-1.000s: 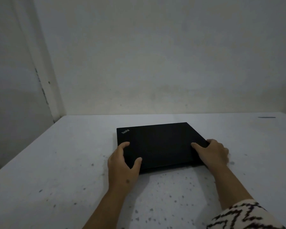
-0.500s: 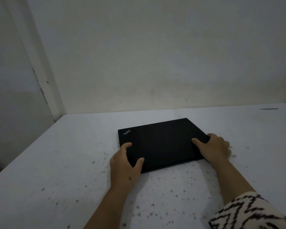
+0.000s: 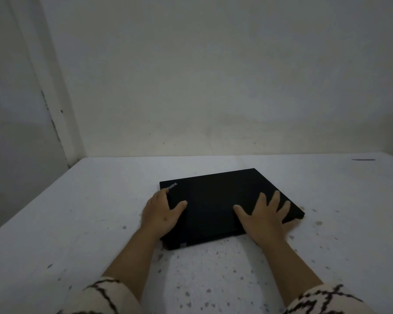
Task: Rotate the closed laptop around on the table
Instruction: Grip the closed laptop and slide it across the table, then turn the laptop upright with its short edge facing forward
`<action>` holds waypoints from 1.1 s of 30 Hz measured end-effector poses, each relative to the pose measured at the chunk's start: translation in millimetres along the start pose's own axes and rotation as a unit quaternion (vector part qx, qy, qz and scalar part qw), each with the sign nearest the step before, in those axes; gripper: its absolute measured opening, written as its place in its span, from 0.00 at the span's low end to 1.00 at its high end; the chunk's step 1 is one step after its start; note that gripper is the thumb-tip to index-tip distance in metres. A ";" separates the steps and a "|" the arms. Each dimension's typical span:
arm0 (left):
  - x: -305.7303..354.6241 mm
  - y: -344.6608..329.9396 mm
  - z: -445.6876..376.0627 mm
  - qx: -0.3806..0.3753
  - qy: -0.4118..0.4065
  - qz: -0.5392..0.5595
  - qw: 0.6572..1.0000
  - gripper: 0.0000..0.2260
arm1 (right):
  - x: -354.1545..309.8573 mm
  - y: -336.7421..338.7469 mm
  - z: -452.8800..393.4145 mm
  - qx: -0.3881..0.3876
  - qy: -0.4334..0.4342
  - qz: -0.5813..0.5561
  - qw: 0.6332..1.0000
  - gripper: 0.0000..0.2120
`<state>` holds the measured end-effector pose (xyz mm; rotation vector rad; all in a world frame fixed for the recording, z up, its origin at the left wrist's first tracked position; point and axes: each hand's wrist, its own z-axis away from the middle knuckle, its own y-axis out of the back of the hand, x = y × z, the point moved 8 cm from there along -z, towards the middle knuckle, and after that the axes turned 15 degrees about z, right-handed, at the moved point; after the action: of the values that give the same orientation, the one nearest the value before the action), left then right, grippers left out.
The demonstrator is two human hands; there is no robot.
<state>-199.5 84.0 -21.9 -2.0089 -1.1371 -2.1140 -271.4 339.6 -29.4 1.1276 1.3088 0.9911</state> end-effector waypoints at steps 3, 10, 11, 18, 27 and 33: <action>-3.2 3.8 -19.6 -0.008 0.016 -0.012 1.000 0.31 | 1.6 -1.2 -2.5 0.005 -0.007 0.004 1.000 0.40; -15.2 5.0 -48.6 -0.014 0.022 -0.056 0.998 0.33 | -0.7 -4.2 -8.0 0.014 0.000 0.000 1.000 0.36; -15.5 7.3 -50.1 -0.002 0.018 -0.050 0.999 0.32 | -1.4 -3.9 -8.9 0.017 0.005 -0.003 1.000 0.36; -10.1 17.9 -42.3 0.045 -0.023 -0.007 0.999 0.25 | 4.8 3.8 -25.2 0.044 0.050 -0.057 0.996 0.30; -16.7 26.6 -12.9 0.040 -0.037 0.021 0.998 0.17 | 21.0 19.7 -34.5 0.054 0.064 -0.158 0.984 0.28; -13.2 21.5 -8.2 0.000 -0.065 0.061 0.996 0.23 | 4.1 12.3 5.2 -0.003 0.024 -0.099 0.995 0.41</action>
<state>-194.1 58.1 -22.3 -2.1843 -1.0015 -1.9514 -265.2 345.8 -18.5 0.9537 1.4255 0.8780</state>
